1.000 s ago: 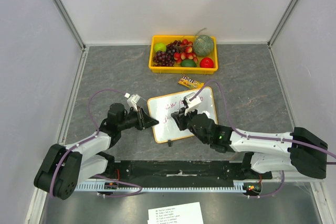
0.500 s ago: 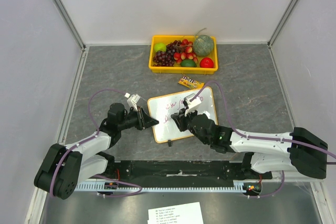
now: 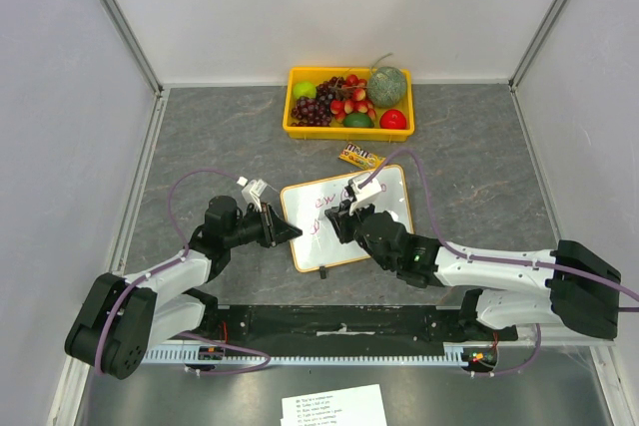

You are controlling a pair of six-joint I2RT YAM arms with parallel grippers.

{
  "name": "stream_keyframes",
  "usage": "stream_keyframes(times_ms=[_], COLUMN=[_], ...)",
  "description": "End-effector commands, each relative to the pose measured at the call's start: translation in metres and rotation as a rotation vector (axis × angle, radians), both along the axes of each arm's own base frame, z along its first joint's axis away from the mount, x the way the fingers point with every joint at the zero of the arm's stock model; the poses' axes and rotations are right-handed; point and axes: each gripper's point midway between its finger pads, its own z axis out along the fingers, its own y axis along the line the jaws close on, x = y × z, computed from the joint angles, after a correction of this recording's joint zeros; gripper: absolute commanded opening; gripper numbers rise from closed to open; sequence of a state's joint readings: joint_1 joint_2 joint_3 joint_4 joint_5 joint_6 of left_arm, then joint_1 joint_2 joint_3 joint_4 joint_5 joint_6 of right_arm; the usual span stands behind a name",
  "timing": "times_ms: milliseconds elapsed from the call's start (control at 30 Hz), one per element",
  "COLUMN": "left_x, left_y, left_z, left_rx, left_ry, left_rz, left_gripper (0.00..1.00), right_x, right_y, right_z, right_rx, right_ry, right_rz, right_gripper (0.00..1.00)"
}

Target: Write a sentence on the whiteboard

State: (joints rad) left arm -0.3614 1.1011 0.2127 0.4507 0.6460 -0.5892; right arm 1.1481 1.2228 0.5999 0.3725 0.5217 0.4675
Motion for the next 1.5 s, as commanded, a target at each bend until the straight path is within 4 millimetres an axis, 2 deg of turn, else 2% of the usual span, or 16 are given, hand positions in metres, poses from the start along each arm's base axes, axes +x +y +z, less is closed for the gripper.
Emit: stream_keyframes(times_ms=[0,400,767,933,1167,1367,1400,1467], left_x=[0.008,0.009,0.009,0.009,0.009,0.008,0.008,0.008], left_y=[0.007,0.007,0.007,0.007,0.007,0.007,0.007,0.008], left_z=[-0.010,-0.010,-0.010,-0.010,-0.010,-0.009,-0.009,-0.006], left_rx=[0.073,0.075,0.074,0.074,0.074,0.072,0.072,0.070], left_ry=[-0.032,-0.032,-0.033,-0.032,-0.032,-0.034,-0.037,-0.044], left_rz=[0.026,0.028,0.027,0.030,0.027,0.028,0.029,0.030], left_gripper=[0.02,0.02,0.02,0.02,0.02,0.02,0.03,0.14], right_x=[0.009,-0.003,-0.010,-0.009,-0.010,-0.011,-0.011,-0.011], right_y=[-0.003,-0.014,-0.017,-0.017,-0.009,-0.009,-0.010,-0.012], right_z=[0.015,-0.012,-0.028,-0.011,0.030,0.043,0.044,0.045], right_rx=[0.004,-0.033,-0.042,-0.019,0.073,0.096,0.097,0.104], right_ry=[-0.028,0.030,0.066,0.036,-0.017,-0.032,-0.031,-0.025], right_rz=[-0.042,-0.020,0.003,0.004,0.040,0.048,0.054,0.065], right_gripper=[0.00,0.00,0.00,0.00,0.00,0.00,0.00,0.00])
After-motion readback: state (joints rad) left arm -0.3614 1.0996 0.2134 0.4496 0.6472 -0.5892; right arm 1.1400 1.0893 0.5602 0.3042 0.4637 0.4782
